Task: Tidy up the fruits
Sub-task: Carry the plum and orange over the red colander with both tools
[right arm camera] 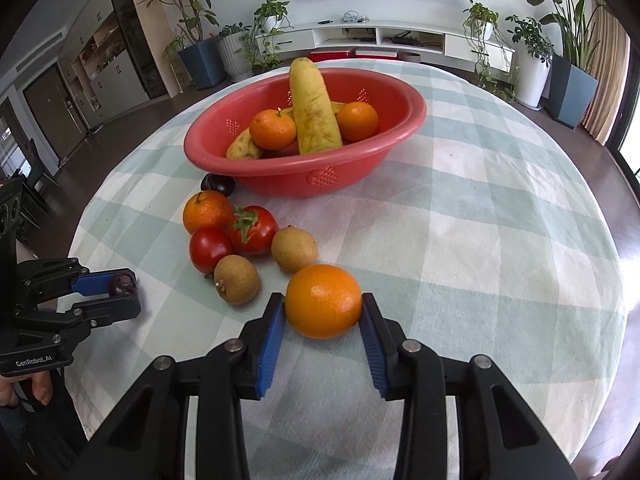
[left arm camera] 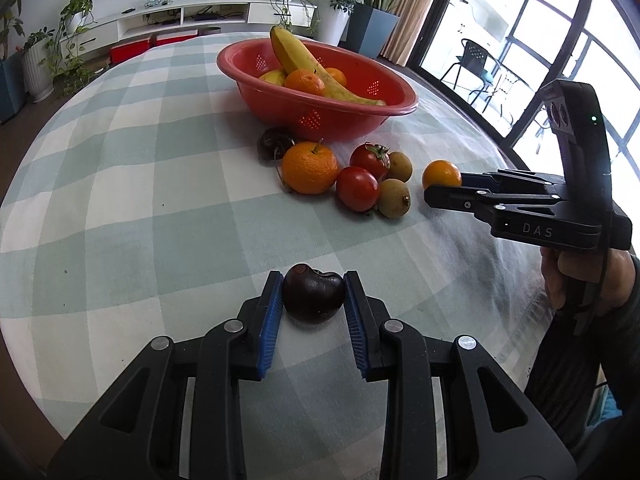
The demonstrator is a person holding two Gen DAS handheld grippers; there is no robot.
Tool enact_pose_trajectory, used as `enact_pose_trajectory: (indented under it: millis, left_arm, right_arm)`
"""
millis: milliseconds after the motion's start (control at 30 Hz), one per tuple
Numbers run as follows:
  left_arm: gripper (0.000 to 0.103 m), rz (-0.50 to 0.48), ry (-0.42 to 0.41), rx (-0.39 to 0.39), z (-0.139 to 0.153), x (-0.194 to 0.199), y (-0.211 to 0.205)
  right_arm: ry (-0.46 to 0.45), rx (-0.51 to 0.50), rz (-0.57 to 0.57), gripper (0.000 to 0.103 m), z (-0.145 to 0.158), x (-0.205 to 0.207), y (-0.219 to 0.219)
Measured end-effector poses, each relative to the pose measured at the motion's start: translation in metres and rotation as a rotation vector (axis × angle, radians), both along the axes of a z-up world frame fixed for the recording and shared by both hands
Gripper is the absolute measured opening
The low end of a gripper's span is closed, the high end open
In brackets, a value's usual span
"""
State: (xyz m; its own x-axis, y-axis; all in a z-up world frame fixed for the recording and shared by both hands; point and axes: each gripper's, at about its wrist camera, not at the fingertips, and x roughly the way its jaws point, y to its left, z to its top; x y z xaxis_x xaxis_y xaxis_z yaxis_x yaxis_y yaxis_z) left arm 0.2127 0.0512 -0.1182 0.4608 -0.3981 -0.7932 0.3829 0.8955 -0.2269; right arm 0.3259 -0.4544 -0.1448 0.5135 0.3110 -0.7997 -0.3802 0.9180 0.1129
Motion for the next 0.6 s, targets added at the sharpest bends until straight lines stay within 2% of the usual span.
enact_pose_trajectory:
  millis: [200, 400, 600]
  left_arm:
    - [0.028, 0.011, -0.027, -0.009, 0.015, 0.010, 0.004]
    - [0.028, 0.003, -0.111, 0.001, 0.058, 0.037, 0.000]
    - [0.028, -0.015, -0.169, 0.023, 0.095, 0.081, -0.019]
  right_arm:
    - [-0.014, 0.090, -0.056, 0.040, 0.017, -0.007, -0.027]
    - [-0.083, 0.138, -0.116, 0.040, 0.057, 0.006, -0.056]
    - [-0.181, 0.134, -0.081, 0.040, 0.102, 0.033, -0.046]
